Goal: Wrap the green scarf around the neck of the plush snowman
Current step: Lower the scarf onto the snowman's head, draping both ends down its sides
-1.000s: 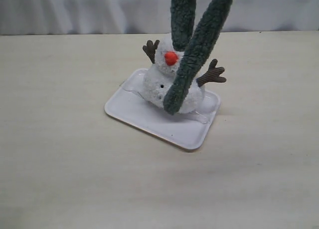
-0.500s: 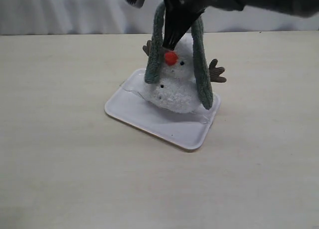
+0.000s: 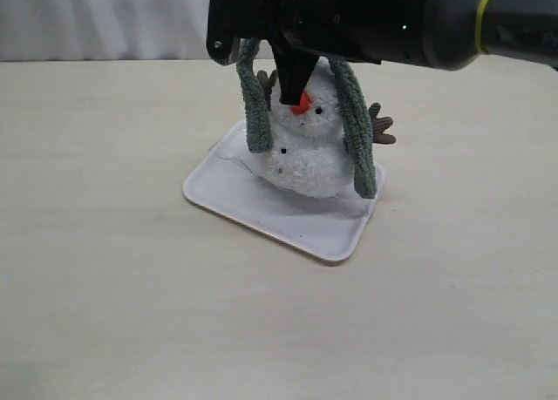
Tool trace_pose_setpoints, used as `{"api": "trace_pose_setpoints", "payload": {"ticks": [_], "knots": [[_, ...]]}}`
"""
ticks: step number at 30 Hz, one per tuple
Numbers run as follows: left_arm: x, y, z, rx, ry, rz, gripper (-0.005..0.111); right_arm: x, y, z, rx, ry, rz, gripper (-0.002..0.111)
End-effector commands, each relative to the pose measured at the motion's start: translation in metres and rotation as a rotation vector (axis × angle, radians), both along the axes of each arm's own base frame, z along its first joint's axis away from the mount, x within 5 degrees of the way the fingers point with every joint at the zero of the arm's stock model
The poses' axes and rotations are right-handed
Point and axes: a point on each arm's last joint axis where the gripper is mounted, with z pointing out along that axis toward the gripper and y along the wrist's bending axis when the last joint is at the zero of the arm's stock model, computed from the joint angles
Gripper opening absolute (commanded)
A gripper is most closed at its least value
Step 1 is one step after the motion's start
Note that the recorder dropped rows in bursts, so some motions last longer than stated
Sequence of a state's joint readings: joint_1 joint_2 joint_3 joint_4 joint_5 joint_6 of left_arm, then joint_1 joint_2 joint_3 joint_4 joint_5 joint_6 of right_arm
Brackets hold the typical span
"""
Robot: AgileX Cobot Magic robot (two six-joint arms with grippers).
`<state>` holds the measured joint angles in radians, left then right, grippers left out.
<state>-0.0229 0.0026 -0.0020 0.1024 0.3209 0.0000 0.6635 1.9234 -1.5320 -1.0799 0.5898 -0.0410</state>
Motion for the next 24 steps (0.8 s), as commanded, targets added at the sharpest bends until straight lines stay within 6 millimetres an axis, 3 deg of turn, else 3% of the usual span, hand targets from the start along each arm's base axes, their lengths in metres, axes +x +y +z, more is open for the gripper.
{"api": "trace_pose_setpoints", "payload": {"ticks": [1,19,21,24], "knots": [[0.0,0.0,0.001,0.002,-0.012,0.003,0.0,0.003,-0.012,0.0,-0.036,0.009,-0.079,0.004],[0.0,0.0,0.001,0.002,-0.012,0.003,0.0,-0.006,-0.011,-0.013,0.068,0.176,-0.16,0.005],[0.0,0.0,0.001,0.002,-0.012,0.003,0.0,-0.006,-0.011,-0.013,0.067,0.177,-0.162,0.012],[0.0,0.0,0.001,0.002,-0.012,0.003,0.0,-0.007,-0.012,-0.013,0.077,0.18,-0.181,0.034]]}}
